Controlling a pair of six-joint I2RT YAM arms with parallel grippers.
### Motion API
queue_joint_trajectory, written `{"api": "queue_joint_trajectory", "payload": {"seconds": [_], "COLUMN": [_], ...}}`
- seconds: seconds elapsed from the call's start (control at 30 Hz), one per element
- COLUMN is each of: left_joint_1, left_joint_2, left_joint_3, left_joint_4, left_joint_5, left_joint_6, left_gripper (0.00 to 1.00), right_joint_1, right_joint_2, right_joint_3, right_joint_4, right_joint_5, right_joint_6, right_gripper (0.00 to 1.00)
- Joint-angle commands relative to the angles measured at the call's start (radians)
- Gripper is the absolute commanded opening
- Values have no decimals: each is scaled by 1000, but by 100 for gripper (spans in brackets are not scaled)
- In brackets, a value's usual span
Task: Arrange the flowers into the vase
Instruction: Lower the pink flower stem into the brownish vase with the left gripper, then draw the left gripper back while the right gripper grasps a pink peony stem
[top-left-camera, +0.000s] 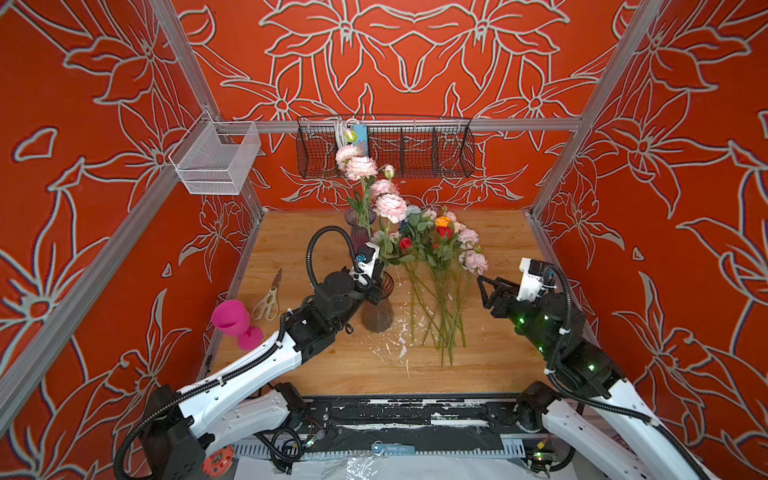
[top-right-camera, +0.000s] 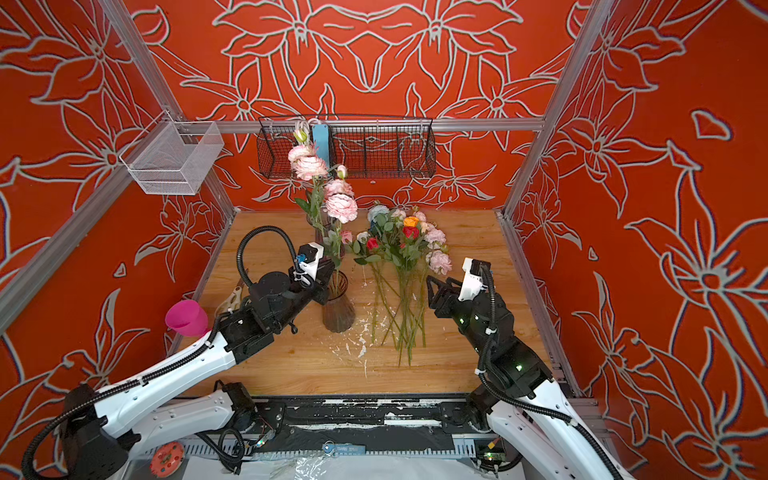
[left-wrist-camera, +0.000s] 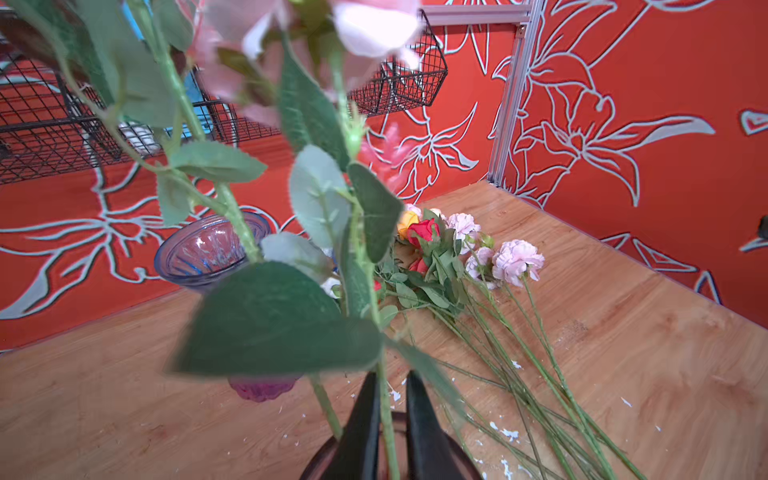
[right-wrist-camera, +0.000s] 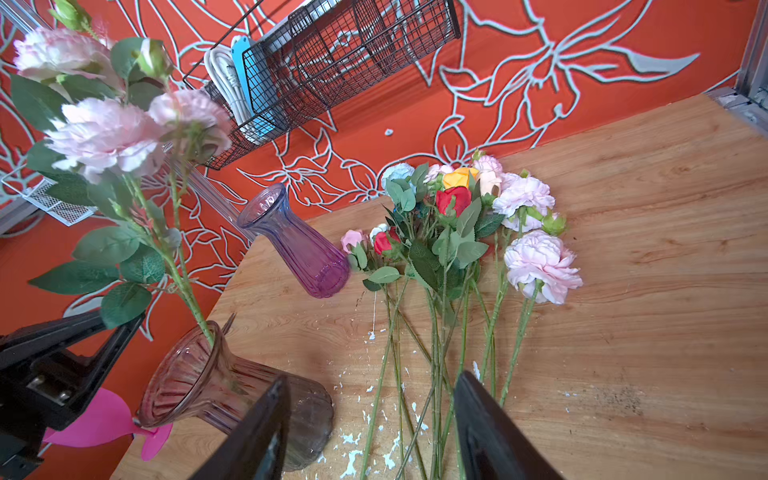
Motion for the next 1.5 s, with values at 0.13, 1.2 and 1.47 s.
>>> {"api": "queue_joint_trajectory", "payload": {"seconds": [0.13,1.2,1.47], "left_joint_1": [6,247,377], "left_joint_2": [-121,-44,25], "left_joint_3": [44,144,89], "left_joint_4": [-94,-158,-178], "left_joint_5": [-17,-333,-176], "left_joint_6": [-44,-628,-723], "left_gripper": [23,89,89], "right_joint_1": [4,-364,-364], "right_joint_2": [48,1032,995], "right_joint_3": [-17,196,215], "right_joint_4": [-24,80,82], "right_joint_5": [42,-296,-303], "right_joint_6": [17,34,17], "right_gripper": [64,29,8]}}
